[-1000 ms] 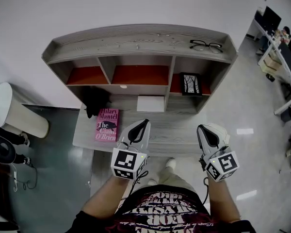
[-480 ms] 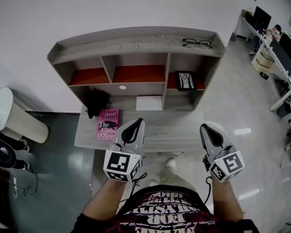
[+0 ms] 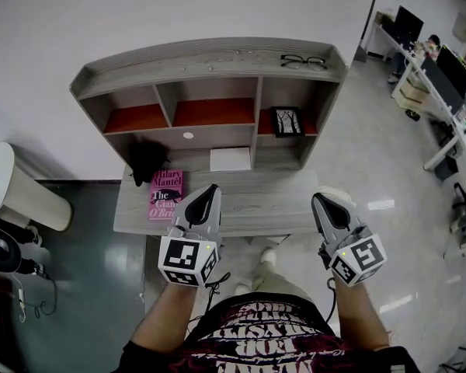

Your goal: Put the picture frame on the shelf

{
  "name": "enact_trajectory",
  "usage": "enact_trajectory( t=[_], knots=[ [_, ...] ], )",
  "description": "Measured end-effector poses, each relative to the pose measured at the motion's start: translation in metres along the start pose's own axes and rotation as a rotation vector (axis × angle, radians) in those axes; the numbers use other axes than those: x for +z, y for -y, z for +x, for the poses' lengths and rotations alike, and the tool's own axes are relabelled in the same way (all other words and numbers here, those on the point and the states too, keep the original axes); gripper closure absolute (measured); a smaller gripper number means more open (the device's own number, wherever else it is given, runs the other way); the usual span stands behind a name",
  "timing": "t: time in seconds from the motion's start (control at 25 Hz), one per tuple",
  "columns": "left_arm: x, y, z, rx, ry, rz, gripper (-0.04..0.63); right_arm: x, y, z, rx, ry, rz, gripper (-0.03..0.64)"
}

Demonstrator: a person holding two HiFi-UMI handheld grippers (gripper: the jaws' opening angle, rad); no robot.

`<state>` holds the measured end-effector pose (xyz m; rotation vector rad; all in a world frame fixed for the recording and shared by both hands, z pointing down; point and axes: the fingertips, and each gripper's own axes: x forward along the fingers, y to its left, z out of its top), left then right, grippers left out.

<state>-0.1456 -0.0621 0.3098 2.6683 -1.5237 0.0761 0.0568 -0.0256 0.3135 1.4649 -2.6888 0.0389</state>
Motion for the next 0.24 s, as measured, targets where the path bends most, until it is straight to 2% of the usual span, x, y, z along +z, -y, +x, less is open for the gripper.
enact_trajectory(
  t=[0.24],
  knots=[
    [-0.0016, 0.0110, 0.0034, -0.009, -0.005, 0.002, 0.595, 0.0010, 0.0049, -0.0041, 0.005, -0.003, -0.001, 0.592]
  ],
)
